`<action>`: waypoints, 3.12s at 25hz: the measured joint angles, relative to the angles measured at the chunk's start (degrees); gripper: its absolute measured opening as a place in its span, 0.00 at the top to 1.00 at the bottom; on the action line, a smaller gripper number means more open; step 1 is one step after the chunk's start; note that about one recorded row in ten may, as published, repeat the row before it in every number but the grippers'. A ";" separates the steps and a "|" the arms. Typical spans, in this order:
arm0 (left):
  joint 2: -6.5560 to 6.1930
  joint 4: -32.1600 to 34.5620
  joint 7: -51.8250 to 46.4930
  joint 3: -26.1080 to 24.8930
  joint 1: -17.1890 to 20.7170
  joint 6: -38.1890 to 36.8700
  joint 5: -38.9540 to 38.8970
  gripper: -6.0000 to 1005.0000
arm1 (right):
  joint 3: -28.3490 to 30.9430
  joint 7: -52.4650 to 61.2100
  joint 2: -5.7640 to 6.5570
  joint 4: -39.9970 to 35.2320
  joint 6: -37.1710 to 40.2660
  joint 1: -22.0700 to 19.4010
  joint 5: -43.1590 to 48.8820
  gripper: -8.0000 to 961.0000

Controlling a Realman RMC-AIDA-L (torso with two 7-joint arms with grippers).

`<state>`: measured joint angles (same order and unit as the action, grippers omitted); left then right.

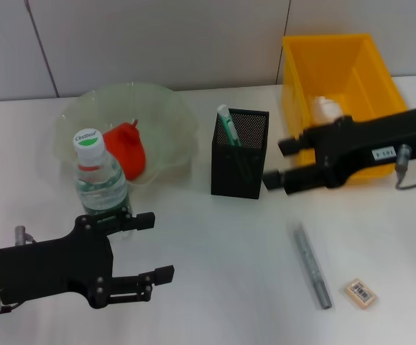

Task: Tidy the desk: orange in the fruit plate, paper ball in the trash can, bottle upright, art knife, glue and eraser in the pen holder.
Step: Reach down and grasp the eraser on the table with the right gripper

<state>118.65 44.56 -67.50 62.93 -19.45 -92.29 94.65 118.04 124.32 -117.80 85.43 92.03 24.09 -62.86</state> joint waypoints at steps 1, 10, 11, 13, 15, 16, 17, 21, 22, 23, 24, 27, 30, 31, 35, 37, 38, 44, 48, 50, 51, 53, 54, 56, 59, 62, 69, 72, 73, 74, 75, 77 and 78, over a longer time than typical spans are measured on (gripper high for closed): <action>0.01 0.00 -0.01 0.09 -0.06 0.11 0.00 0.17 | 0.01 1.59 0.09 0.64 1.73 0.72 1.91 0.22; 0.09 0.00 -0.20 0.15 -0.06 0.18 0.01 0.17 | -4.04 11.70 -0.71 11.26 8.70 4.18 23.03 0.22; 0.09 0.00 -0.20 0.15 -0.06 0.18 0.01 0.17 | -4.76 12.71 -0.72 11.48 9.96 4.91 24.73 0.22; 0.09 0.00 -0.33 0.15 -0.14 0.08 0.01 0.17 | -6.17 15.36 -0.91 10.71 14.40 7.38 28.24 0.22; 0.08 0.00 -0.38 0.18 -0.24 -0.06 -0.01 0.17 | -6.88 16.22 -0.98 10.18 15.85 8.22 29.58 0.22; 0.08 0.00 -0.38 0.18 -0.24 -0.06 -0.01 0.17 | -7.61 16.88 -1.02 9.81 16.87 8.75 30.78 0.22; 0.09 0.00 -0.43 0.18 -0.27 -0.15 -0.16 0.17 | -8.51 17.38 -1.02 9.69 17.68 9.24 32.22 0.22; 0.08 0.00 -0.43 0.22 -0.27 -0.21 -0.73 0.17 | -10.96 18.83 -1.01 9.63 20.69 10.54 37.13 0.22; 0.09 0.00 -0.33 0.25 -0.27 -0.22 -1.08 0.17 | -11.37 19.12 -1.03 9.49 21.59 10.86 37.70 0.22; 0.08 0.00 -0.25 0.26 -0.23 -0.23 -1.39 0.17 | -11.73 19.77 -1.02 9.02 22.94 11.36 38.18 0.22; 0.08 0.00 -0.23 0.26 -0.21 -0.24 -1.51 0.17 | -11.73 19.77 -1.02 9.02 22.94 11.36 38.18 0.22; 0.08 -0.32 -0.15 0.26 -0.24 -0.26 -1.67 0.17 | -11.80 20.39 -0.99 7.66 23.82 11.86 38.38 0.23; 0.09 -0.60 -0.11 0.29 -0.33 -0.29 -1.81 0.17 | -11.79 20.52 -1.07 7.00 23.26 11.59 38.74 0.23; 0.08 -0.66 -0.09 0.56 -0.33 -0.39 -1.98 0.17 | -11.79 20.54 -1.10 6.57 22.88 11.44 38.88 0.23; 0.09 -0.69 -0.01 0.98 -0.05 -0.47 -2.60 0.17 | -12.09 20.54 -1.13 4.70 21.87 11.35 39.68 0.23; 0.08 -1.13 0.77 0.98 0.16 -0.50 -2.96 0.17 | -12.73 20.52 -1.13 3.67 21.13 11.15 40.07 0.23; 0.08 -1.76 1.25 0.89 0.16 -0.50 -3.01 0.17 | -13.48 20.52 -1.12 2.21 20.10 10.90 40.45 0.23; 0.08 -2.15 1.45 0.97 0.30 -0.22 -3.07 0.17 | -14.59 20.52 -1.14 -1.52 18.20 10.74 40.59 0.23; 0.08 -2.29 1.48 0.97 0.32 -0.18 -3.08 0.17 | -15.58 20.32 -1.16 -3.06 16.71 10.70 40.74 0.23; 0.08 -2.29 1.51 0.97 0.31 -0.13 -3.08 0.17 | -16.56 20.32 -1.17 -3.19 15.89 10.69 40.99 0.23; 0.08 -2.33 1.54 0.97 0.31 -0.11 -3.08 0.17 | -17.05 20.32 -1.18 -3.20 15.47 10.67 41.11 0.23; 0.08 -2.58 1.75 0.95 0.29 -0.10 -3.08 0.17 | -18.39 20.51 -1.19 -3.26 14.51 10.64 41.20 0.23; 0.08 -2.83 1.96 0.92 0.27 -0.10 -3.08 0.17 | -18.39 20.51 -1.19 -3.26 14.51 10.64 41.20 0.23; 0.08 -3.20 2.20 0.84 0.22 -0.10 -3.08 0.17 | -19.36 20.67 -1.20 -3.34 13.86 10.63 41.28 0.23; 0.07 -3.52 2.46 0.76 0.23 -0.03 -3.08 0.17 | -20.68 20.93 -1.20 -3.82 12.91 10.62 41.39 0.23; 0.05 -3.61 2.90 0.70 0.30 0.07 -3.07 0.17 | -21.98 21.09 -1.27 -5.05 11.62 10.62 41.50 0.23; 0.00 -3.60 2.99 0.60 0.24 0.12 -3.07 0.17 | -24.12 21.51 -1.39 -7.57 9.04 10.46 41.71 0.23; 0.00 -3.61 2.99 0.55 0.04 0.12 -3.07 0.17 | -24.25 21.52 -1.45 -7.80 8.58 10.17 41.74 0.23; -0.01 -3.60 2.99 0.53 -0.03 0.12 -3.07 0.17 | -24.26 21.51 -1.46 -8.08 8.46 10.12 41.71 0.23; 0.00 -3.60 2.99 0.50 -0.08 0.11 -3.07 0.17 | -24.26 21.51 -1.46 -8.08 8.46 10.12 41.71 0.23; 0.00 -3.60 2.99 0.50 -0.12 0.11 -3.07 0.17 | -24.26 21.52 -1.48 -8.27 8.36 10.12 41.68 0.23; -0.01 -3.60 2.99 0.50 -0.21 0.11 -3.07 0.17 | -24.29 21.52 -1.53 -8.70 8.07 10.10 41.63 0.23; -0.01 -3.60 2.99 0.50 -0.23 0.11 -3.07 0.17 | -24.31 21.53 -1.55 -8.90 7.98 10.10 41.63 0.23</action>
<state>118.65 40.95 -64.51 63.43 -19.68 -92.18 91.58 93.73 145.84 -119.35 76.53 100.01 34.19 -21.23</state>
